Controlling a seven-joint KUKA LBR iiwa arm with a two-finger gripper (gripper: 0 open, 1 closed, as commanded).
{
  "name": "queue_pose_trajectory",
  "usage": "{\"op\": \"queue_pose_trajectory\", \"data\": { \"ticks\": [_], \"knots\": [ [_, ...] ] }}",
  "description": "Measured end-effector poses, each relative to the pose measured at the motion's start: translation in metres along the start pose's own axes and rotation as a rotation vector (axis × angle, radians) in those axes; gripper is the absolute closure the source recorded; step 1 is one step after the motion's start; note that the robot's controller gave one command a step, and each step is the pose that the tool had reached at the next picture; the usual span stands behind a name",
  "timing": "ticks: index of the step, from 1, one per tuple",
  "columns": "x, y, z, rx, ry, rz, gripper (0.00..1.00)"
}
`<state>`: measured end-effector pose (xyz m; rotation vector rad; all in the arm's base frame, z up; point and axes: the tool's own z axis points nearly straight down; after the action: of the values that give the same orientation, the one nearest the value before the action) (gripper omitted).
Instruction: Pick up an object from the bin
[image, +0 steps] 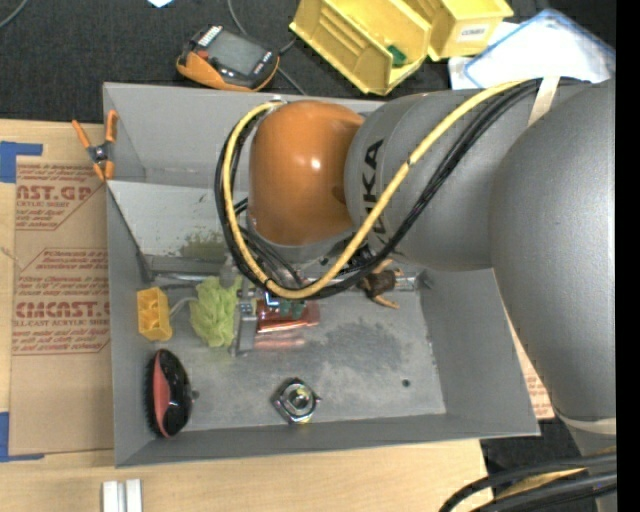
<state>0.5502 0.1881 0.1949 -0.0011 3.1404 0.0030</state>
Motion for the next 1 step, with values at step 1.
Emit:
{"op": "queue_pose_trajectory", "data": {
  "ticks": [1],
  "knots": [
    [0.0000,0.0000,0.0000,0.000,0.000,0.000,0.00]
  ]
}}
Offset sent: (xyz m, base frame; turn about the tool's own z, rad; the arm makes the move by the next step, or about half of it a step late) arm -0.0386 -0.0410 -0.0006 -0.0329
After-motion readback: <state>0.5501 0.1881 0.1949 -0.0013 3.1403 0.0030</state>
